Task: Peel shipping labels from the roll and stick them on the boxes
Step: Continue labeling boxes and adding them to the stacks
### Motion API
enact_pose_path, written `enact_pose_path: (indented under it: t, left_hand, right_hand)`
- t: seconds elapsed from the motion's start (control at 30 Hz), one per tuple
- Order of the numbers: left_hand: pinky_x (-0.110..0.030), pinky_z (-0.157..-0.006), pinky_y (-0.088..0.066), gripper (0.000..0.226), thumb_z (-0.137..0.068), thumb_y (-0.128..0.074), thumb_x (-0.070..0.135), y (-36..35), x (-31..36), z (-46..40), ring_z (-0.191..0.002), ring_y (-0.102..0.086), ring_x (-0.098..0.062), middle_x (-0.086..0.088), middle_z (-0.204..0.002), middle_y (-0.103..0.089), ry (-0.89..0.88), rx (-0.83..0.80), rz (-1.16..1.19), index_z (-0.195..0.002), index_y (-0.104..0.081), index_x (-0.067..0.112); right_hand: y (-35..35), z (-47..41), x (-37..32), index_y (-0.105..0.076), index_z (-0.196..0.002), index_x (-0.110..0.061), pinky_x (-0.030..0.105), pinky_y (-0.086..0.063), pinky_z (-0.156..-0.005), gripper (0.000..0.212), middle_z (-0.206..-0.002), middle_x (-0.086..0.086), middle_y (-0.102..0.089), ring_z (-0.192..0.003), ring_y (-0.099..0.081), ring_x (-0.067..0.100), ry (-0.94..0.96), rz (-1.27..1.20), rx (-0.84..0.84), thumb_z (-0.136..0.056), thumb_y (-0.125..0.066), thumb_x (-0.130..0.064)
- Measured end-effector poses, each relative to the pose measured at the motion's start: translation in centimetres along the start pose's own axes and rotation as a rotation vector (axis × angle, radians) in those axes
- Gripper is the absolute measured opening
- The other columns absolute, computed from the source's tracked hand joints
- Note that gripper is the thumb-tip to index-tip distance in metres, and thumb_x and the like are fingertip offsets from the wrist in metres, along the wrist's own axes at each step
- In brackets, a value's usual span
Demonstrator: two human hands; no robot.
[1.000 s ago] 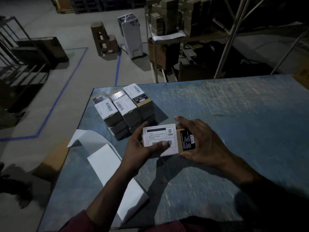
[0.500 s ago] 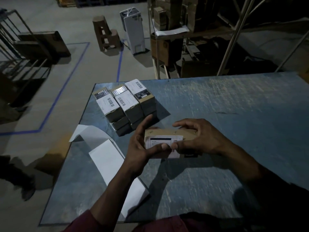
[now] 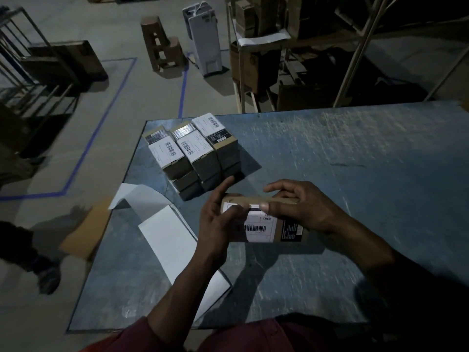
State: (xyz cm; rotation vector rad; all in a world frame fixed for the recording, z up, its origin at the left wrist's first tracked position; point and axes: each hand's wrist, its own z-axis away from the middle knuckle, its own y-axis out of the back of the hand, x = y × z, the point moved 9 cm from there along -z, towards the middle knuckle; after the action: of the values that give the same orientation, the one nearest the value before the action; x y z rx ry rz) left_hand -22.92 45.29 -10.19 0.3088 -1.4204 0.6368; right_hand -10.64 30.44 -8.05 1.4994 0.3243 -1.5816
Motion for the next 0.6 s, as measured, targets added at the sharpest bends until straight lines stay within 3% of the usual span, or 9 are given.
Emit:
enact_pose_path:
  t: [0.2, 0.33, 0.4, 0.47, 0.53, 0.6]
  left_hand:
    - [-0.069, -0.071, -0.059, 0.056, -0.081, -0.06, 0.026, 0.0, -0.8, 0.9, -0.089, -0.076, -0.031, -0.002, -0.101, -0.071, 0.059, 0.039, -0.001, -0.135, -0.064, 0.043]
    - [-0.061, -0.07, -0.063, 0.044, -0.087, -0.05, 0.04, 0.2, -1.2, 1.2, -0.086, -0.077, -0.022, 0.011, -0.089, -0.074, 0.089, 0.077, -0.016, -0.128, -0.062, 0.052]
    - [-0.06, -0.075, -0.064, 0.029, -0.097, -0.053, 0.059, 0.3, -1.3, 1.2, -0.092, -0.077, -0.024, 0.004, -0.096, -0.076, 0.097, 0.108, -0.023, -0.125, -0.061, 0.055]
    - [-0.058, -0.085, -0.063, 0.038, -0.095, -0.056, 0.067, 0.4, -1.2, 1.2, -0.096, -0.077, -0.026, -0.005, -0.105, -0.076, 0.097, 0.119, -0.046, -0.129, -0.063, 0.05]
    - [-0.053, -0.084, -0.063, 0.043, -0.093, -0.066, 0.053, 0.3, -0.9, 1.2, -0.096, -0.077, -0.027, -0.003, -0.104, -0.075, 0.083, 0.103, -0.062, -0.135, -0.063, 0.042]
    - [-0.055, -0.074, -0.065, 0.04, -0.101, -0.065, 0.03, 0.2, -1.0, 1.2, -0.089, -0.078, -0.029, 0.0, -0.094, -0.075, 0.082, 0.087, -0.065, -0.14, -0.06, 0.036]
  right_hand:
    - [-0.7, 0.2, 0.7, -0.069, -0.117, -0.035, 0.045, -0.057, -0.093, 0.032, -0.094, -0.006, -0.079, -0.089, -0.076, 0.012, -0.064, -0.033, -0.014, -0.087, -0.081, -0.037]
    - [-0.7, -0.1, 1.1, -0.067, -0.121, -0.034, 0.051, -0.056, -0.095, 0.029, -0.093, -0.002, -0.079, -0.089, -0.076, 0.017, -0.077, -0.046, -0.008, -0.095, -0.069, -0.021]
    - [-0.8, -0.1, 1.1, -0.064, -0.127, -0.034, 0.049, -0.057, -0.094, 0.03, -0.091, -0.004, -0.079, -0.089, -0.076, 0.014, -0.065, -0.027, -0.001, -0.097, -0.07, -0.031]
    - [-1.0, 0.2, 1.0, -0.062, -0.13, -0.036, 0.039, -0.059, -0.089, 0.05, -0.094, -0.005, -0.079, -0.091, -0.075, 0.008, -0.064, -0.011, -0.004, -0.086, -0.077, -0.052]
    - [-1.1, 0.4, 0.8, -0.062, -0.129, -0.039, 0.03, -0.058, -0.086, 0.06, -0.098, -0.006, -0.079, -0.092, -0.074, 0.004, -0.063, 0.024, 0.007, -0.076, -0.082, -0.059]
    - [-1.2, 0.3, 0.9, -0.063, -0.128, -0.038, 0.036, -0.058, -0.089, 0.048, -0.098, -0.004, -0.079, -0.092, -0.075, 0.006, -0.073, -0.003, -0.002, -0.085, -0.081, -0.047]
